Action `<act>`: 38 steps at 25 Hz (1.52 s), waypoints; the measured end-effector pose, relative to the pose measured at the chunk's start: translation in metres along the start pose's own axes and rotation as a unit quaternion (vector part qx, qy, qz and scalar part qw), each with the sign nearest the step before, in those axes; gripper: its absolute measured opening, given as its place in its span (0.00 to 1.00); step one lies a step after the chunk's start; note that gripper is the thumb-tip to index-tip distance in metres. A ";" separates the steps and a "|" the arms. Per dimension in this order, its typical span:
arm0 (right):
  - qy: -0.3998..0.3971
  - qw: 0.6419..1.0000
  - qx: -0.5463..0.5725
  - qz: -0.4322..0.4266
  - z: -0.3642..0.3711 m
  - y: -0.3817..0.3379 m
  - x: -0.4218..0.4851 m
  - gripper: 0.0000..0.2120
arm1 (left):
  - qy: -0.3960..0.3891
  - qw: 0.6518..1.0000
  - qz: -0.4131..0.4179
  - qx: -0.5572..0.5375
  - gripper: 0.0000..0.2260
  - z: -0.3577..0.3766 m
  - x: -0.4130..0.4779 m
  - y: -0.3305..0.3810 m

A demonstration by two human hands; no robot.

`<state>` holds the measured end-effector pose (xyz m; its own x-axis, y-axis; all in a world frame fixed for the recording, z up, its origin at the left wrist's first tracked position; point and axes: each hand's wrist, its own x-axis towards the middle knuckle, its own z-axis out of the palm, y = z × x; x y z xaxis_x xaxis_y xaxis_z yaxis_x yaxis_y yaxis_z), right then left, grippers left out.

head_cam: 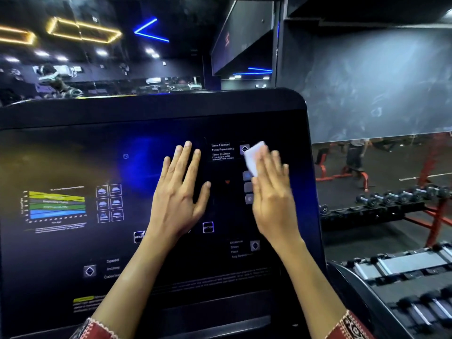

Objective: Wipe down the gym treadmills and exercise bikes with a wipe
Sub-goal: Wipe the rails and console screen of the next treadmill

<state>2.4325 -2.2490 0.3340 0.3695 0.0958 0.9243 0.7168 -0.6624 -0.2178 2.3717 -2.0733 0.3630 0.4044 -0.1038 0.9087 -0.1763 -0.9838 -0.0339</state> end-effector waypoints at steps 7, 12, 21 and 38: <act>-0.005 1.000 -0.023 0.005 -0.020 0.028 -0.014 0.23 | 0.002 1.000 0.018 -0.009 0.25 0.013 0.009 0.024; -0.019 0.999 0.024 0.027 -0.023 0.026 0.022 0.24 | -0.003 0.999 0.044 -0.004 0.25 0.022 0.014 0.041; -0.001 0.998 0.030 0.064 -0.025 0.032 0.040 0.24 | 0.003 0.999 0.038 0.000 0.25 0.024 0.014 0.043; -0.032 0.990 -0.042 -0.131 -0.027 0.041 0.004 0.21 | 0.012 0.999 0.041 0.001 0.24 0.026 0.010 0.041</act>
<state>2.4477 -2.2955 0.3367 0.2165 0.3179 0.9231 0.7427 -0.6673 0.0557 2.3919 -2.1189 0.3593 0.3676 -0.1813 0.9121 -0.2072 -0.9721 -0.1098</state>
